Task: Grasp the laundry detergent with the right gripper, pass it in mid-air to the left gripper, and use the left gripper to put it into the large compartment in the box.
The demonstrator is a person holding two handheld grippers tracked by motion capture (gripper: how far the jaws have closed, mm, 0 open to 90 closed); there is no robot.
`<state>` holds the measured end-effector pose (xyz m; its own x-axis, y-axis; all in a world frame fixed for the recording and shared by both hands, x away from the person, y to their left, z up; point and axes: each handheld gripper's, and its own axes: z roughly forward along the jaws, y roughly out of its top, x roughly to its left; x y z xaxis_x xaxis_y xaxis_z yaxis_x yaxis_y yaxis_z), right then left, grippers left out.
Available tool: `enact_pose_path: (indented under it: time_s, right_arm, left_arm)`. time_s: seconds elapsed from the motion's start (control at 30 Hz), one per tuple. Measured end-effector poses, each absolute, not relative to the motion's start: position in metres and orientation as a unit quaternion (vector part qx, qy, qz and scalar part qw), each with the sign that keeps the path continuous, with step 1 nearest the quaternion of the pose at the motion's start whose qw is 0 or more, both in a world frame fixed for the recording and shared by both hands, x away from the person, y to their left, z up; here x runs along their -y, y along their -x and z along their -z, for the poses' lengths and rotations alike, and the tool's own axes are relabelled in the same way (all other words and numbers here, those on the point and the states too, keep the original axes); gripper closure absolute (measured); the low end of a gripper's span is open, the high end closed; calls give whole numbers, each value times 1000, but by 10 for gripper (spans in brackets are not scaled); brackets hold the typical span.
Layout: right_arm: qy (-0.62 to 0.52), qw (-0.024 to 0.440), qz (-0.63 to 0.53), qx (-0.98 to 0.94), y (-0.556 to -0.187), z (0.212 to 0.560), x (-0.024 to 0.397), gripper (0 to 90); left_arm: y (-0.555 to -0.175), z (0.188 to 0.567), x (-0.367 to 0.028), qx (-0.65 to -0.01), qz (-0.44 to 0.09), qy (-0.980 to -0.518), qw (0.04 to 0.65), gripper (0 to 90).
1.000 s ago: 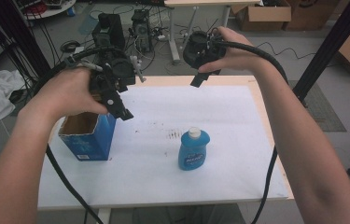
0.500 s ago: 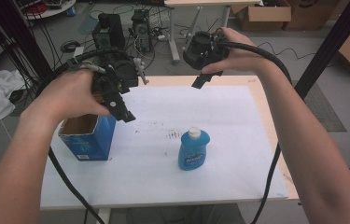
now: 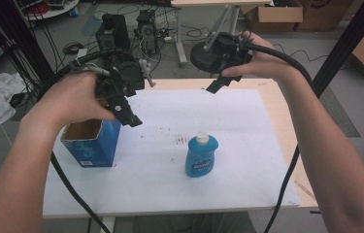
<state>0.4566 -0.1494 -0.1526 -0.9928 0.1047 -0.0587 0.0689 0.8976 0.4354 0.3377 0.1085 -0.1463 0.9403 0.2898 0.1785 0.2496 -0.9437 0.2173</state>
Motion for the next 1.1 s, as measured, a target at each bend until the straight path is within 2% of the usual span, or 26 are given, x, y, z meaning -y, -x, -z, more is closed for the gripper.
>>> enact_pose_path:
  time_s: [0.27, 0.6, 1.1]
  right_arm:
    - [-34, 10, -297, -954, -449, 163, 180, 204]
    - [-19, 2, -334, -942, -434, 184, 205, 174]
    - [-5, -33, -388, -921, -419, 235, 229, 156]
  left_arm:
    - [-341, 154, -115, -147, -100, -978, 105, 153]
    - [-341, 158, -112, -149, -97, -978, 106, 153]
    - [-342, 156, -108, -151, -97, -978, 106, 154]
